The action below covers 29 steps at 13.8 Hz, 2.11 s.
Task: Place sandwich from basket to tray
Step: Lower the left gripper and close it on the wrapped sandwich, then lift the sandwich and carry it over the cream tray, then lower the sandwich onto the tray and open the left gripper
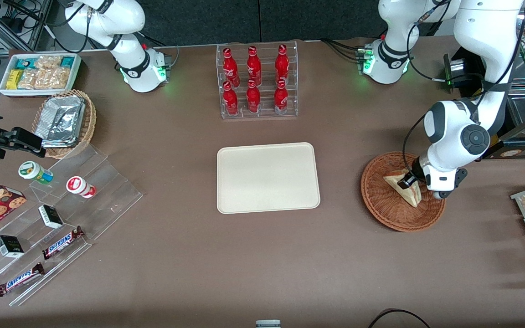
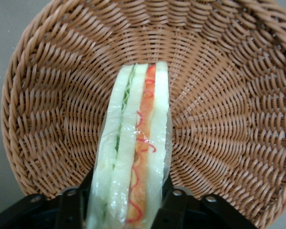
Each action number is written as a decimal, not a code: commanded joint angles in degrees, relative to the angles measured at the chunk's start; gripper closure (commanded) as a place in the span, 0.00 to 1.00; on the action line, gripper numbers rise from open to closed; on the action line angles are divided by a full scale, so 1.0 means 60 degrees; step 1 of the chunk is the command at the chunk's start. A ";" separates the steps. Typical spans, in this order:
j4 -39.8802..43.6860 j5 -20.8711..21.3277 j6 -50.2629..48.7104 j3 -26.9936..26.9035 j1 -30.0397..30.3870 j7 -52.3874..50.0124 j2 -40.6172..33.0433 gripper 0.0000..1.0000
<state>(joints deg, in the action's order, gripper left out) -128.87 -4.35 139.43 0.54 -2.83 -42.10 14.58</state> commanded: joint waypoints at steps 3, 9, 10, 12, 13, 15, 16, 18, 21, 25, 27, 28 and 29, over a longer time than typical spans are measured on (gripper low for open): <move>0.0456 -0.0110 -0.0882 0.0027 -0.0143 0.0000 0.0002 1.00; 0.3077 0.0051 -0.3928 0.0027 -0.1035 -0.0088 0.0324 1.00; 0.3356 0.0124 -0.4251 0.0027 -0.1269 -0.0044 0.0339 1.00; 0.3753 0.0154 -0.4531 0.0027 -0.1927 0.0015 0.0412 1.00; 0.3899 0.0168 -0.4518 0.0027 -0.2423 0.0029 0.0500 1.00; 0.4455 0.0154 -0.4532 0.0042 -0.3201 0.0044 0.0952 1.00; 0.4690 0.0139 -0.4532 0.0042 -0.3538 0.0030 0.1143 1.00; 0.5231 0.0110 -0.4518 0.0042 -0.4096 0.0073 0.1553 1.00; 0.6548 0.0095 -0.4634 0.0056 -0.5003 0.0015 0.2562 1.00; 0.7956 0.0051 -0.4678 0.0056 -0.6014 -0.0131 0.3823 1.00; 0.8308 0.0095 -0.4649 0.0027 -0.6426 -0.0422 0.4306 1.00; 0.8557 0.0095 -0.4664 0.0027 -0.6572 -0.0555 0.4556 1.00; 0.8675 0.0110 -0.4664 0.0027 -0.6719 -0.0600 0.4790 1.00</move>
<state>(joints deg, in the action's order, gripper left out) -81.80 -4.16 113.74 1.60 -41.39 -44.28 39.49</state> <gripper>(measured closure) 0.846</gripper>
